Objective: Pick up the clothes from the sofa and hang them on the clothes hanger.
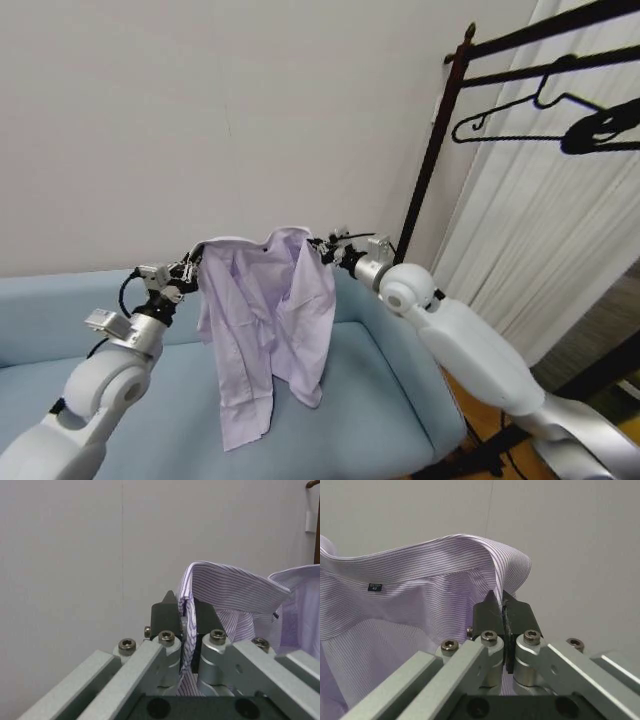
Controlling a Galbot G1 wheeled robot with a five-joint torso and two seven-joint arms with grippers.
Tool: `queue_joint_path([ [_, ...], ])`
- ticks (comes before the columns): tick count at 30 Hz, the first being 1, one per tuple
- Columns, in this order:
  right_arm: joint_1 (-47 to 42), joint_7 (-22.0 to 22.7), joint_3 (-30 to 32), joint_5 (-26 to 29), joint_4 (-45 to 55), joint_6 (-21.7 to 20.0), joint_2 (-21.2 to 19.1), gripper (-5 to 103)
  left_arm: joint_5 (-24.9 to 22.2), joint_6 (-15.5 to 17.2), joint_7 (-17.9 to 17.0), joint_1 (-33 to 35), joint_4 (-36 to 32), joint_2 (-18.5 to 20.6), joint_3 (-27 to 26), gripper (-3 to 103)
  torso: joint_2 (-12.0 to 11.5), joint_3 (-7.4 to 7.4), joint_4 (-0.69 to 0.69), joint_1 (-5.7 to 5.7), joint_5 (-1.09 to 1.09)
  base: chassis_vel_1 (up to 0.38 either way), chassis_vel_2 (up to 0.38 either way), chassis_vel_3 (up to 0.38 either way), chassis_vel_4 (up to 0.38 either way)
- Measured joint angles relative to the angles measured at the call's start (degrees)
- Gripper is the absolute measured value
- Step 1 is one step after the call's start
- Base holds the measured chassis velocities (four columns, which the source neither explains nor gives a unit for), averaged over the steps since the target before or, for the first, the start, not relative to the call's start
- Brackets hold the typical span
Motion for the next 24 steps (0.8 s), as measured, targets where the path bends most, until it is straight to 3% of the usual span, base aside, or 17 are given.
queue_joint_path([
  [9,4.2,-0.1,-0.6,2.0,1.6,-1.3,-3.4,0,-0.9,1.8,-6.0,-3.3,-0.4,1.7,-0.3,2,0.0,0.00,0.00,0.00,0.00,0.000,0.000,0.000,0.000],
  [16,6.3,-0.2,-2.6,4.8,2.6,-1.9,-5.7,0,-2.8,2.6,-6.3,-6.7,-0.2,4.9,-0.3,2,0.0,0.00,-0.01,0.00,0.00,0.000,0.000,0.000,0.000],
  [24,6.6,0.3,-3.7,5.3,2.1,-2.2,-5.4,0,-5.1,3.3,-6.1,-10.6,2.0,8.4,0.4,2,0.0,0.00,0.00,0.00,0.00,0.000,0.000,0.000,0.000],
])
